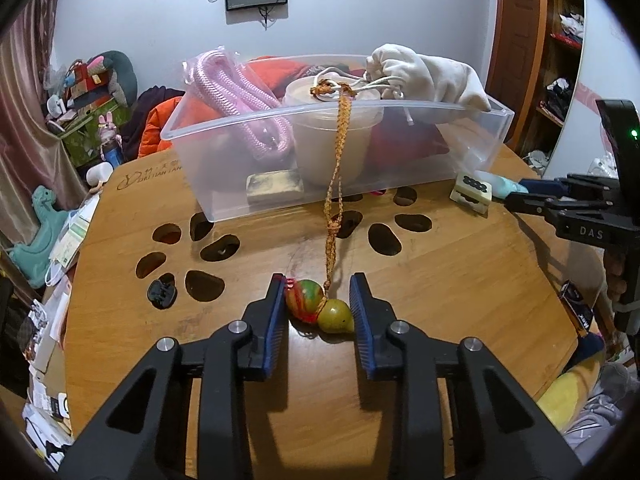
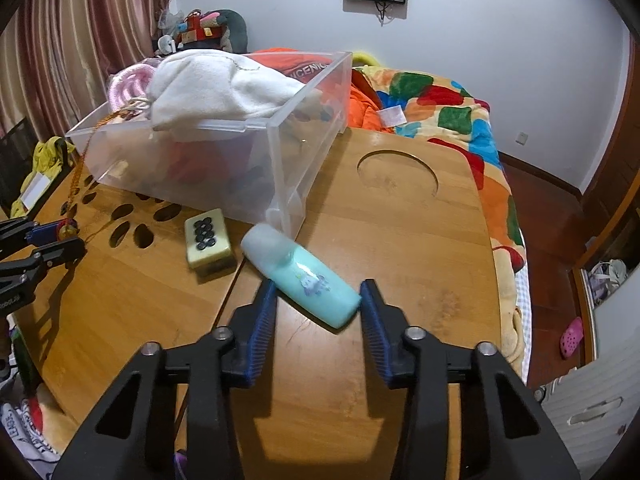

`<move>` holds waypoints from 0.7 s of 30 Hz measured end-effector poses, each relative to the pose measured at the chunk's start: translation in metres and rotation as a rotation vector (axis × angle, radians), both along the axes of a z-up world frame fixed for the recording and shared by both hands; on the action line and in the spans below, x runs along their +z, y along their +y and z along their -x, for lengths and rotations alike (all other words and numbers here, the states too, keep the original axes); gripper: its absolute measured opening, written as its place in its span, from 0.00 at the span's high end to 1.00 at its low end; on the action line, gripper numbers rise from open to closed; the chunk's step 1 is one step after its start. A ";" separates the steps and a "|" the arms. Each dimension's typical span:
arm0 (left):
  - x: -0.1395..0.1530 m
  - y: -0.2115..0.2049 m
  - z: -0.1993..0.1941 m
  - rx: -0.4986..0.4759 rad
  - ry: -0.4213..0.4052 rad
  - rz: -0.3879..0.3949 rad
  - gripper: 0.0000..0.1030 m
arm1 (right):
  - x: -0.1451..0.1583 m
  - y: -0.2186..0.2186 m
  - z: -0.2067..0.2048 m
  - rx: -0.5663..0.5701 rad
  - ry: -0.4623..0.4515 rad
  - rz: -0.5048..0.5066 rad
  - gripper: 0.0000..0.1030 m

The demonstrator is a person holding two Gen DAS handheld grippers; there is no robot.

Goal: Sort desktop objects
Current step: 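Grasp the gourd keychain with the left gripper while the right grasps the mint bottle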

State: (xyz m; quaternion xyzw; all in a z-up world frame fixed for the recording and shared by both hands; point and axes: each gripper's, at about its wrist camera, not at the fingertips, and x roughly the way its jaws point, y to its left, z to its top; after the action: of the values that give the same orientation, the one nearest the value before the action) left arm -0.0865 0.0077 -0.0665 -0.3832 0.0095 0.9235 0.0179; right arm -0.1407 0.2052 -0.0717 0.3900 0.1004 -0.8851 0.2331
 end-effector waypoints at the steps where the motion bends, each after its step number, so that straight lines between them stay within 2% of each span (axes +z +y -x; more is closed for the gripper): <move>1: 0.000 -0.001 0.000 0.001 0.000 -0.003 0.70 | 0.000 0.001 -0.002 0.001 -0.006 0.005 0.68; 3: 0.001 -0.003 -0.002 -0.001 -0.003 -0.015 0.70 | 0.001 0.001 -0.005 0.012 -0.014 0.000 0.71; 8: 0.005 -0.002 -0.006 -0.009 0.005 -0.029 0.70 | 0.003 0.001 -0.015 0.049 -0.061 0.000 0.72; 13: 0.003 -0.001 -0.005 -0.009 -0.002 -0.038 0.70 | 0.005 0.000 -0.008 0.026 -0.039 -0.018 0.66; 16: 0.003 -0.002 -0.005 -0.007 -0.004 -0.041 0.70 | 0.002 -0.005 0.001 0.043 -0.054 -0.015 0.65; 21: 0.006 -0.005 -0.005 -0.002 -0.001 -0.059 0.70 | 0.000 -0.019 0.003 0.073 -0.014 -0.037 0.65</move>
State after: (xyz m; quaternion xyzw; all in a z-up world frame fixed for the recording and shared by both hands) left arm -0.0818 0.0024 -0.0602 -0.3832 -0.0174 0.9230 0.0299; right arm -0.1439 0.1862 -0.0718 0.3965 0.1294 -0.8713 0.2586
